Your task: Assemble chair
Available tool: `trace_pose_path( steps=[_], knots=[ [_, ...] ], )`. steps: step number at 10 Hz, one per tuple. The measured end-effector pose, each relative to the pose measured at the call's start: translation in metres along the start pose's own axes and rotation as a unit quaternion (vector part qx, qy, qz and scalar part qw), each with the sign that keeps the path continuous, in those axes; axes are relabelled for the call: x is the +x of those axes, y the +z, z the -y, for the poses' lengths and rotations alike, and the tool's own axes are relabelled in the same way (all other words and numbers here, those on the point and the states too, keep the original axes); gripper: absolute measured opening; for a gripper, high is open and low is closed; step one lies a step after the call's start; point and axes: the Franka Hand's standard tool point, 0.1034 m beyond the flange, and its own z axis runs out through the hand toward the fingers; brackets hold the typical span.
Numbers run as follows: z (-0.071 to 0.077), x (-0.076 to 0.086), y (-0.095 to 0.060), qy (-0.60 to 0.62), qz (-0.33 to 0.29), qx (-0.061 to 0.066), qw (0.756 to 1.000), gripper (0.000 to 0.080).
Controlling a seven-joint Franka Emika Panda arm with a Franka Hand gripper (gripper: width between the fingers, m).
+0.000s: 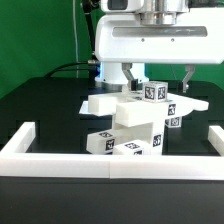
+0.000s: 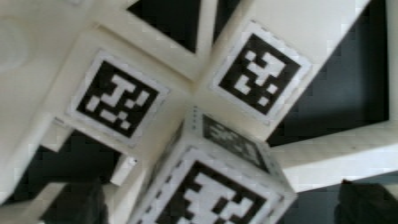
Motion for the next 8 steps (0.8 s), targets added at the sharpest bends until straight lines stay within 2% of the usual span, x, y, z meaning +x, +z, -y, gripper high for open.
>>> trace_pose_path(
  steps=[2,3,6,8],
  knots=[
    [0.0010,-0.0009,0.0007,-0.064,-0.001,0.000,0.998,0.0649],
    [0.0000,-0.0011,0.0010,-0.128,0.000,-0.001,0.992,0.0649],
    [-0.0037,-0.0007,0.0013,-0.220,0.001,-0.004,0.976,0.0649],
    [-0.0042,-0.0008,0.0017,-0.240,0.001,-0.005,0.971,0.0649]
  ],
)
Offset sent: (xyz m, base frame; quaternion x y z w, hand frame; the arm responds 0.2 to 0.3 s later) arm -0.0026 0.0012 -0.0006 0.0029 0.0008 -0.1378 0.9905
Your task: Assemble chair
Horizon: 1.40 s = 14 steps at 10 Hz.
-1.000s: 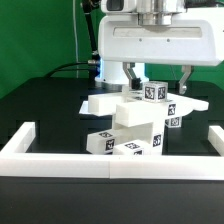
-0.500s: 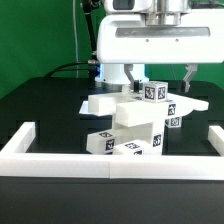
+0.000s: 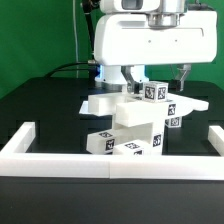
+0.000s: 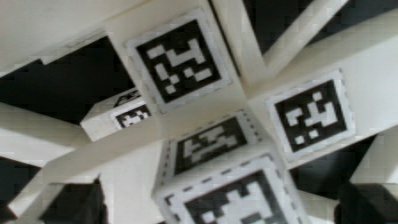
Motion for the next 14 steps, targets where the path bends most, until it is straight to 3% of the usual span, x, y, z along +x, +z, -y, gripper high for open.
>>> trace_pose_path(
  steps=[2,4,8,14],
  knots=[
    [-0.0001,0.0000,0.0000,0.006,0.000,0.000,1.000,0.0622],
    [-0.0001,0.0000,0.0000,0.015,0.000,0.000,1.000,0.0285],
    [-0.0001,0.0000,0.0001,0.152,0.000,0.000,0.988,0.0287],
    [0.0012,0.0003,0.0003,0.370,0.000,0.002,0.929,0.0288]
  ],
)
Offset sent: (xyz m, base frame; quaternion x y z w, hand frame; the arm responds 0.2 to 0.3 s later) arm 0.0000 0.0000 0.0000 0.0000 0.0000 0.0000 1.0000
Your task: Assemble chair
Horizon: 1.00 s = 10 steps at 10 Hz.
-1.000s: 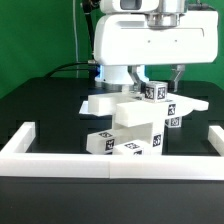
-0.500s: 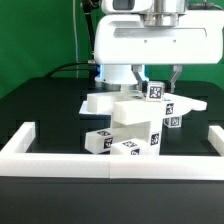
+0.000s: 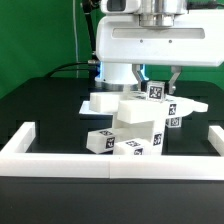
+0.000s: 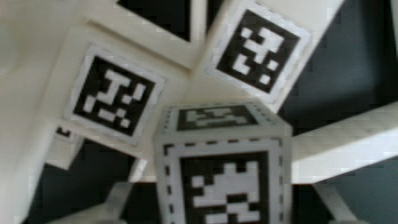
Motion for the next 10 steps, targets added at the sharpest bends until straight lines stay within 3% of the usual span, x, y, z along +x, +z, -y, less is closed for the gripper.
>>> trace_pose_path(
  steps=[5,8,10],
  knots=[
    [-0.0014,0.0010,0.0006,0.151,0.004,0.008,0.989,0.0288],
    [-0.0023,0.0016,0.0011,0.272,0.010,0.016,0.962,0.0288],
    [-0.0019,0.0013,0.0012,0.288,0.011,0.016,0.957,0.0289]
  ],
)
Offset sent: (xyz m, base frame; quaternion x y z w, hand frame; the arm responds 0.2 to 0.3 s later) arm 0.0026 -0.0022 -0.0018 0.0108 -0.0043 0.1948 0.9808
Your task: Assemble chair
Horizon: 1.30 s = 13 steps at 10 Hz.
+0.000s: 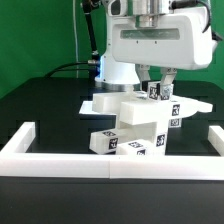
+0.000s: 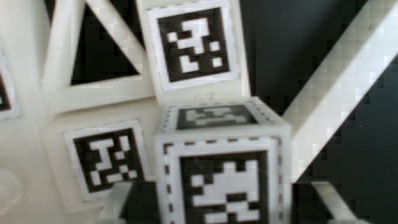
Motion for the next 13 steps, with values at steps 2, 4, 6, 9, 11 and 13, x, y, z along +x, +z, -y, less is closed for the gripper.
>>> trace_pose_path(
  steps=[2,4,6,9,11,13],
  knots=[
    [0.000,0.000,0.000,-0.022,0.000,0.000,1.000,0.0499],
    [0.004,-0.007,0.000,-0.052,-0.001,-0.001,0.999,0.0621],
    [0.005,-0.010,0.001,-0.160,-0.003,0.000,0.987,0.0642],
    [0.006,-0.011,0.005,-0.303,-0.023,0.010,0.953,0.0649],
    [0.006,-0.011,0.005,-0.375,-0.027,0.005,0.927,0.0649],
    [0.005,-0.010,0.005,-0.433,-0.027,0.002,0.901,0.0649]
  ],
)
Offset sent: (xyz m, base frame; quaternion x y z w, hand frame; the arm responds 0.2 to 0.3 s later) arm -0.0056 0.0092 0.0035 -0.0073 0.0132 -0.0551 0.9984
